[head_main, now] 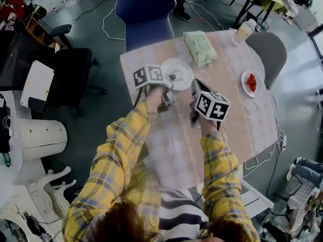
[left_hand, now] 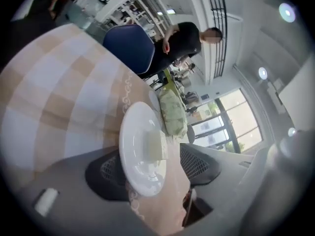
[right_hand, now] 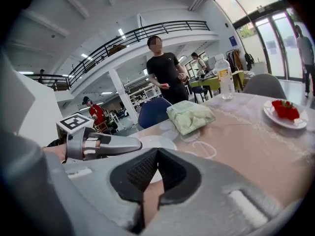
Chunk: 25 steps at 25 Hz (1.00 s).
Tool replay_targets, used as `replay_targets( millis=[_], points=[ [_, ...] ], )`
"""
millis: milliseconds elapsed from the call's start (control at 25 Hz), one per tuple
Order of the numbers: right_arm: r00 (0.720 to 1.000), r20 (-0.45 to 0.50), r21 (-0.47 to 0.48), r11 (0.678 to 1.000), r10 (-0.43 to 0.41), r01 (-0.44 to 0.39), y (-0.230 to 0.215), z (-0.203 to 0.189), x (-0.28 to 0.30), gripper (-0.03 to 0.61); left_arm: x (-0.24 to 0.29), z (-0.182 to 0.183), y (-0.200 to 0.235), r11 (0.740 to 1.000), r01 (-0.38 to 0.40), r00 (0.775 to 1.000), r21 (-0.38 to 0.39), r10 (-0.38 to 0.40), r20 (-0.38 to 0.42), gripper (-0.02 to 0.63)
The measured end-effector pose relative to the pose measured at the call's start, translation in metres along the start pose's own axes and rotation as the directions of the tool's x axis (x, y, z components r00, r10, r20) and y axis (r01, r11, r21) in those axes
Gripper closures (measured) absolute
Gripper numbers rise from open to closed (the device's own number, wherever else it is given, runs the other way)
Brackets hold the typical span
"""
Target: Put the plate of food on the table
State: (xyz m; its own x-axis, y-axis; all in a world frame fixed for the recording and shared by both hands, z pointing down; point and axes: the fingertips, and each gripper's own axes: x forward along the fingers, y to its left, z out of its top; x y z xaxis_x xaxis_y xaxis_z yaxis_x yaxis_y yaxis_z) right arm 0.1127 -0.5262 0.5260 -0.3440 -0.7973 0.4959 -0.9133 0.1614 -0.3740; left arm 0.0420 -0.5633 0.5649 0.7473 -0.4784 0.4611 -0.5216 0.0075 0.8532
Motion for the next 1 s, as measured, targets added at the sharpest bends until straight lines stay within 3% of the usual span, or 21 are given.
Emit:
replay_targets(
  millis=[120, 200, 240, 360, 400, 480, 600, 680, 800, 880, 1000],
  points=[
    [1.000, 0.000, -0.003, 1.000, 0.008, -0.008, 0.003, 0.000, -0.001, 0.583, 0.001, -0.003, 0.000, 0.989, -0.046, 0.997, 0.141, 0.054, -0.054, 0.299],
    [1.000, -0.002, -0.004, 1.000, 0.014, -0.014, 0.005, -0.001, -0.002, 0.582, 0.000, -0.001, 0.002, 0.957, -0.102, 0.991, 0.272, 0.122, -0.059, 0.272],
    [1.000, -0.003, -0.005, 1.000, 0.017, -0.017, 0.006, -0.002, -0.002, 0.582, -0.002, 0.001, 0.005, 0.922, -0.142, 0.984, 0.361, 0.171, -0.050, 0.262],
    [1.000, -0.010, -0.007, 1.000, 0.022, -0.023, 0.008, -0.004, -0.003, 0.583, -0.004, 0.004, 0.011, 0.771, -0.228, 0.955, 0.595, 0.295, -0.016, 0.245],
    [1.000, -0.012, -0.008, 1.000, 0.024, -0.024, 0.008, -0.005, -0.003, 0.581, -0.005, 0.005, 0.013, 0.740, -0.242, 0.950, 0.628, 0.313, -0.003, 0.244],
    [1.000, -0.019, -0.016, 1.000, 0.024, -0.025, 0.009, -0.006, -0.004, 0.581, -0.014, 0.012, 0.018, 0.710, -0.286, 0.944, 0.643, 0.323, 0.062, 0.242],
    [1.000, -0.024, -0.037, 0.999, 0.013, -0.014, 0.006, -0.006, -0.007, 0.581, -0.042, 0.031, 0.018, 0.663, -0.387, 0.922, 0.640, 0.296, 0.251, 0.292],
    [1.000, -0.025, -0.039, 0.999, 0.008, -0.009, 0.004, -0.007, -0.009, 0.581, -0.060, 0.033, 0.014, 0.680, -0.409, 0.909, 0.608, 0.246, 0.337, 0.396],
    [0.999, -0.029, -0.051, 0.998, 0.019, -0.021, 0.006, -0.011, -0.010, 0.581, -0.072, 0.017, 0.005, 0.752, -0.352, 0.920, 0.557, 0.166, 0.356, 0.548],
    [0.999, -0.028, -0.056, 0.998, 0.027, -0.029, 0.009, -0.013, -0.012, 0.581, -0.074, -0.002, -0.005, 0.789, -0.283, 0.938, 0.546, 0.109, 0.329, 0.578],
    [0.999, -0.031, -0.042, 0.999, 0.032, -0.034, 0.012, -0.019, -0.015, 0.581, -0.077, -0.028, -0.023, 0.813, -0.197, 0.955, 0.548, 0.032, 0.295, 0.595]
  ],
)
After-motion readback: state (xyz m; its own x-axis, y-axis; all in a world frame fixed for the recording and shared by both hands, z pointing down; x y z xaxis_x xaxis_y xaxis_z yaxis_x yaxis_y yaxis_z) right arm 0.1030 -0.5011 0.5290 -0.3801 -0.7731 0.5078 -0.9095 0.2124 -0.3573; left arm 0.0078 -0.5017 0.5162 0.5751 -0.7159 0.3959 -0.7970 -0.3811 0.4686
